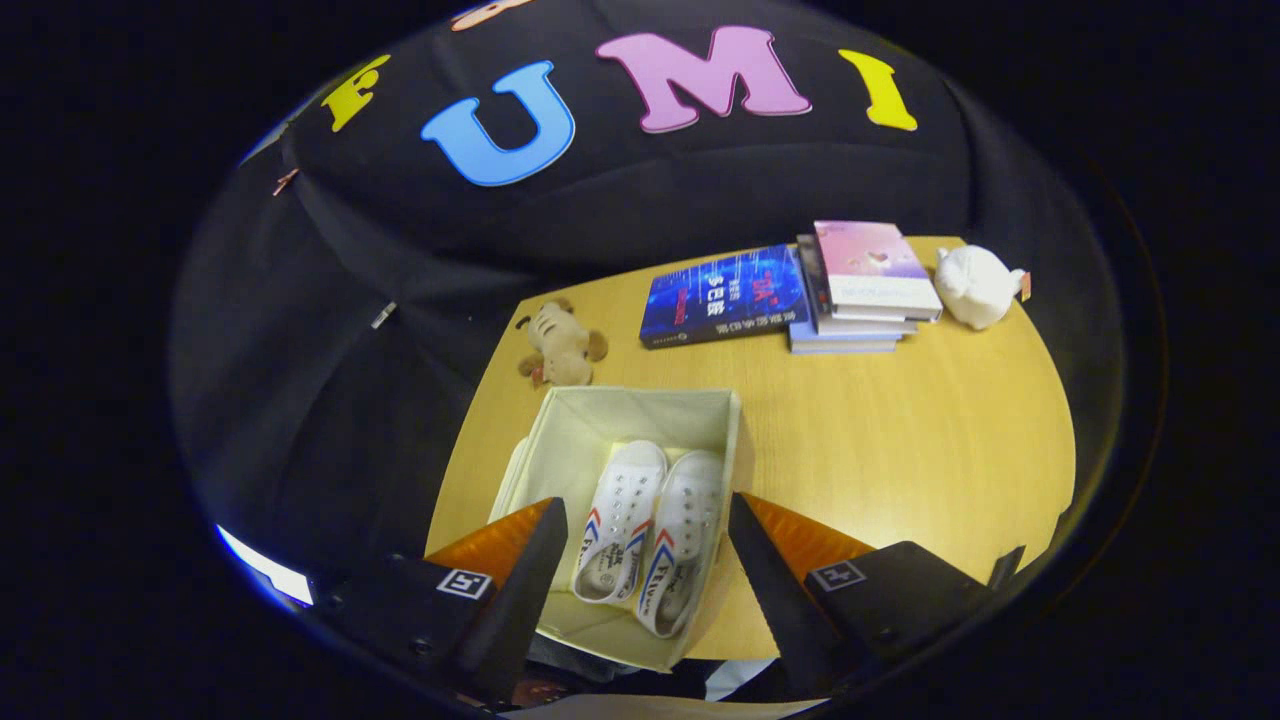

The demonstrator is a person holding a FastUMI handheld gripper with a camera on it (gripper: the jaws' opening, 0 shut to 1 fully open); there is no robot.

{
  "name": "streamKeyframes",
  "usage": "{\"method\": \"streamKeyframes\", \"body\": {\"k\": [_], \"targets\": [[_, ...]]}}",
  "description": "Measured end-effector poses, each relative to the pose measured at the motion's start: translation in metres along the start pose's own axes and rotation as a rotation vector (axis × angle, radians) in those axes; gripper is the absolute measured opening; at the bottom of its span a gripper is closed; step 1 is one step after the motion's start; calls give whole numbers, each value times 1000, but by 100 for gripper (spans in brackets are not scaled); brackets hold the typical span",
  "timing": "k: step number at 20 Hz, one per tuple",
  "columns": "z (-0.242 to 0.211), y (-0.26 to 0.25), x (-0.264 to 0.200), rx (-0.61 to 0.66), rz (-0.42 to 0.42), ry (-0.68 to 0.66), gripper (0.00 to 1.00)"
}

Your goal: Open the storage box then place both shoes into the box .Put the left shoe in first, then the right shoe, with the right side of both shoes facing outward in a uniform manner.

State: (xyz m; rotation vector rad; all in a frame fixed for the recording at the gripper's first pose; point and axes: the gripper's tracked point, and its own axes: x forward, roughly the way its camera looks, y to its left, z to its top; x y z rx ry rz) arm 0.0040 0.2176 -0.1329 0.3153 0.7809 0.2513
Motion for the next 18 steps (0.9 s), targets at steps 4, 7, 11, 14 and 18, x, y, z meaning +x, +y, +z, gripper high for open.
{"method": "streamKeyframes", "body": {"k": [4, 7, 11, 14, 18], "targets": [[68, -43, -54, -92, 13, -209, 99], [115, -94, -109, -258, -36, -380, 98], [155, -133, -169, -348, -40, -592, 98], [168, -161, -188, -363, -29, -681, 98], [161, -195, -192, -350, -55, -695, 98]]}}
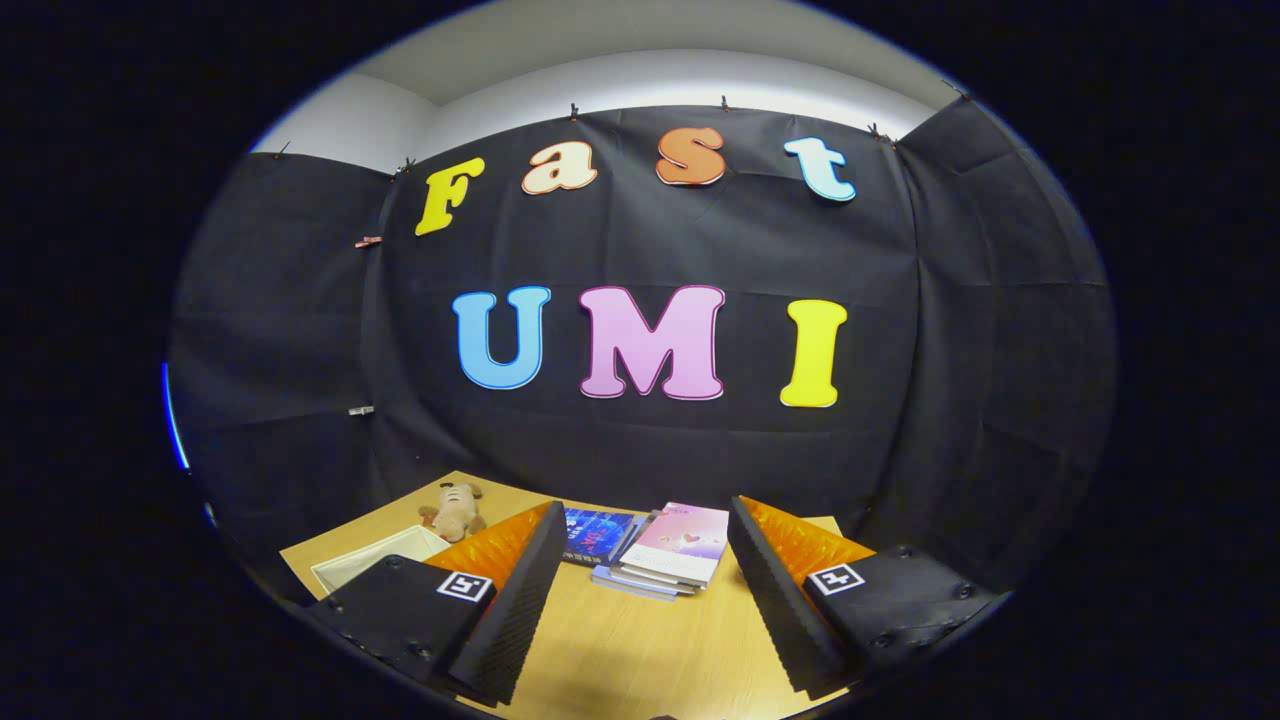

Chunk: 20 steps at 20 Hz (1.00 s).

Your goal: Open the storage box then place both shoes into the box .Put the left shoe in first, then the right shoe, with the right side of both shoes facing outward in a uniform manner.

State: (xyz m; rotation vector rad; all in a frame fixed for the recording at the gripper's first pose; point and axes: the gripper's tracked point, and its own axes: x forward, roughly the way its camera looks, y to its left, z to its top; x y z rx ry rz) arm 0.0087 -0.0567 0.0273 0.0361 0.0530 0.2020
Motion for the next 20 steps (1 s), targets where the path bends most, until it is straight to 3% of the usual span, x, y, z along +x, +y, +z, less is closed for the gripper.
{"method": "streamKeyframes", "body": {"k": [10, 14, 20], "targets": [[1, 2, -4, 19, 31, -91, 98], [10, -10, 5, -8, -75, -146, 97], [-5, -8, 11, -12, -87, -87, 97]]}}
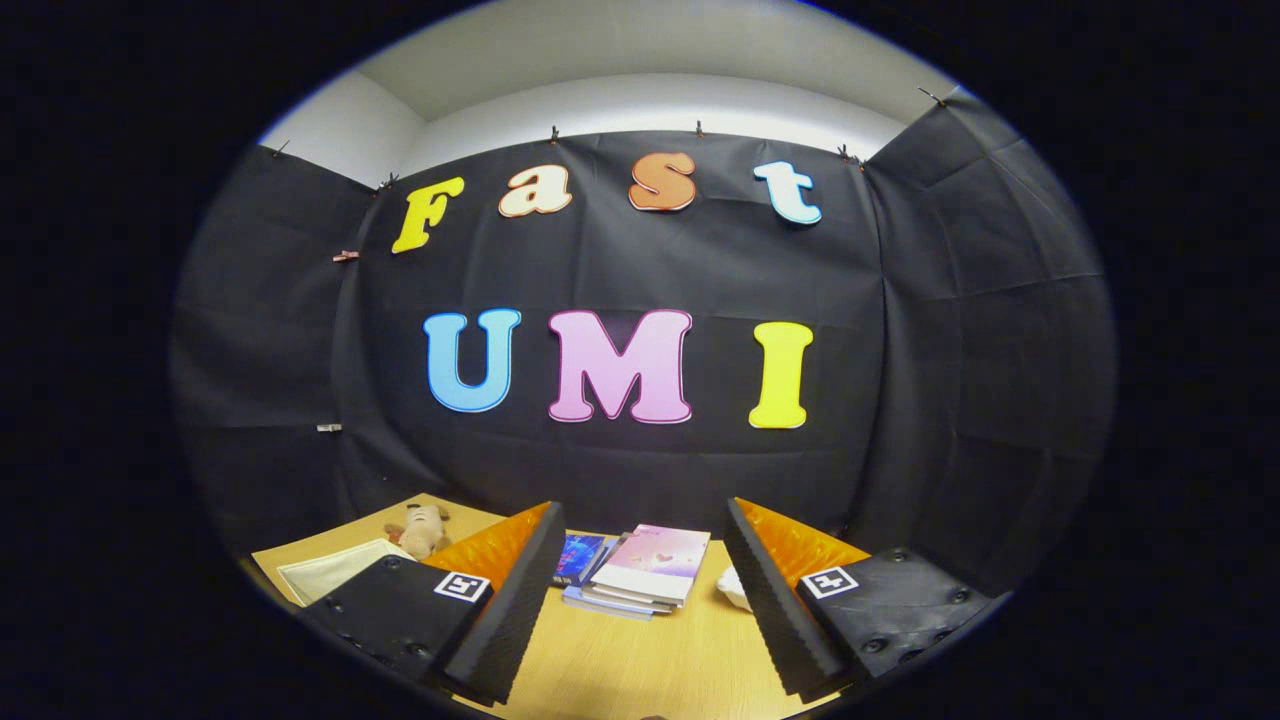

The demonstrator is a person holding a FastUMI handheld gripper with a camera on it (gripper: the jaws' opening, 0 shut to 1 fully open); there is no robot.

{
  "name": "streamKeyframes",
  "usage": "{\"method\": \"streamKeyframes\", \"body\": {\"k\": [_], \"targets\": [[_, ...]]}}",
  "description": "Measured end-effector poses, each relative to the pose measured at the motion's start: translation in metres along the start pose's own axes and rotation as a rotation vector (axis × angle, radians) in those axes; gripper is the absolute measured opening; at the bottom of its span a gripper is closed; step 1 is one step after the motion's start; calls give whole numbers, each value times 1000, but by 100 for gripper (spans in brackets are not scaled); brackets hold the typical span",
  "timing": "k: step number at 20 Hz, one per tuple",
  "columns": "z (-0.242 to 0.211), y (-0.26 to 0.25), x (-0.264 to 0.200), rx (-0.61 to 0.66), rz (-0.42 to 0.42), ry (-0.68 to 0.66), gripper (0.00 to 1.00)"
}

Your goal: Open the storage box then place both shoes into the box .Put the left shoe in first, then the right shoe, with the right side of both shoes facing outward in a uniform manner.

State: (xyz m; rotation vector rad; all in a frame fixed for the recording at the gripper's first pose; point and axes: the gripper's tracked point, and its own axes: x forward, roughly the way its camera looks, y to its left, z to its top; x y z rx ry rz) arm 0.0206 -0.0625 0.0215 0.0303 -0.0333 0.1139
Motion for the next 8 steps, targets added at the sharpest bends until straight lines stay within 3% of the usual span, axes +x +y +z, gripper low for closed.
{"method": "streamKeyframes", "body": {"k": [8], "targets": [[-15, 5, 2, -22, -4, 33, 97]]}}
